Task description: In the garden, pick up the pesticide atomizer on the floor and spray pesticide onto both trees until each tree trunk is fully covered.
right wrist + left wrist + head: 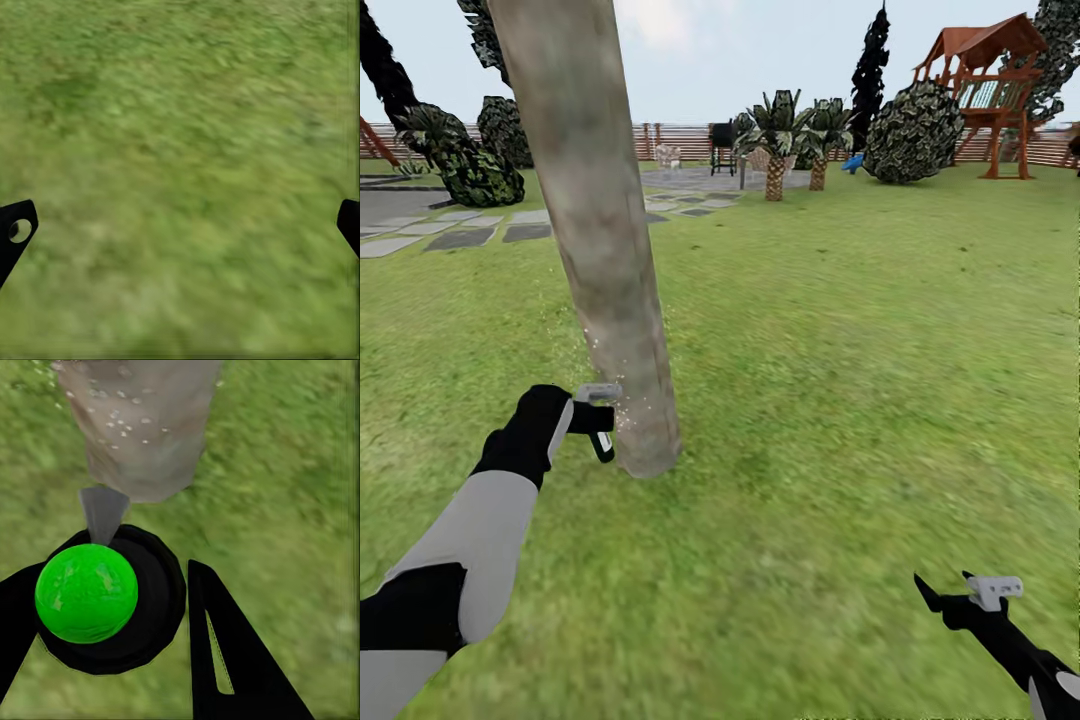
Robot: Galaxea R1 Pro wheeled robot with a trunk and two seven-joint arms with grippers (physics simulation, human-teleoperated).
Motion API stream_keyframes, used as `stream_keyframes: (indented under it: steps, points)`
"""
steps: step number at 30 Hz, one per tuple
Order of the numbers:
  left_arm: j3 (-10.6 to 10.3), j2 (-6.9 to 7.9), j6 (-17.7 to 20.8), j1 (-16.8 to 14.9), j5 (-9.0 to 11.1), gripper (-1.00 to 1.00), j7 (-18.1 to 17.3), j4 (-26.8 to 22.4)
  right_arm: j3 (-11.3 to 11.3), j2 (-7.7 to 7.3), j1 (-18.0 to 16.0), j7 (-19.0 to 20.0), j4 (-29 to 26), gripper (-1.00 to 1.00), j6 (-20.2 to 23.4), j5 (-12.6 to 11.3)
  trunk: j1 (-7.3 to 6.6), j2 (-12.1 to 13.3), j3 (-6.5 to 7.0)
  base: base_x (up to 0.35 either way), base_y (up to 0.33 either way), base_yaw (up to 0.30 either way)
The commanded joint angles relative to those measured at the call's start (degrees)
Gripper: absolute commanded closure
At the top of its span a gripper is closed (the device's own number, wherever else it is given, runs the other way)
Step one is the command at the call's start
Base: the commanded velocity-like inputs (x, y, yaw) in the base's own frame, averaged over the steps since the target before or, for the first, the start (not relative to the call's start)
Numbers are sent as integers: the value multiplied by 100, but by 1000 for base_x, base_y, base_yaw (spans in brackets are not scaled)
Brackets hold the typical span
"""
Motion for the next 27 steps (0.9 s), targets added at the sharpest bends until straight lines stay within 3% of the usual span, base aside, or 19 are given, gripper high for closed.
stream_keyframes:
  steps: [1, 6, 8, 12, 16, 19, 27]
  points:
    - [4, 4, 5, -7, 2, 100, -1, -2, 1, 3, 0, 0, 12, -100, 1, 1, 0, 0, 1, -17, 0, -53]
    - [19, 35, 128, -232, 5, 100, -34, -15, -3, -2, 0, 0, 182, -100, 2, 2, 0, 0, 1, -2, 0, -6]
    - [18, 33, 438, -531, 5, 100, -37, -17, -2, -2, 0, 0, 190, -100, 2, 2, 0, 0, 1, 0, 0, 0]
    - [12, 41, 535, -875, 1, 100, -38, -18, 3, -2, 0, 0, 191, -100, 2, 2, 0, 0, 1, 0, 0, 0]
    - [-10, 28, 528, -828, 1, 100, -38, -18, 2, -2, 0, 0, 192, -100, 2, 2, 0, 0, 1, -2, 0, 0]
    - [-11, 19, 481, -625, 1, 100, -32, -10, 3, -2, 0, 0, 192, -100, 1, 2, 0, 0, 1, -184, -108, 0]
    - [-15, 16, 470, -511, -4, 100, -29, -13, 3, -2, 0, 0, 192, -100, 2, 2, 0, 0, 1, -40, -230, 0]
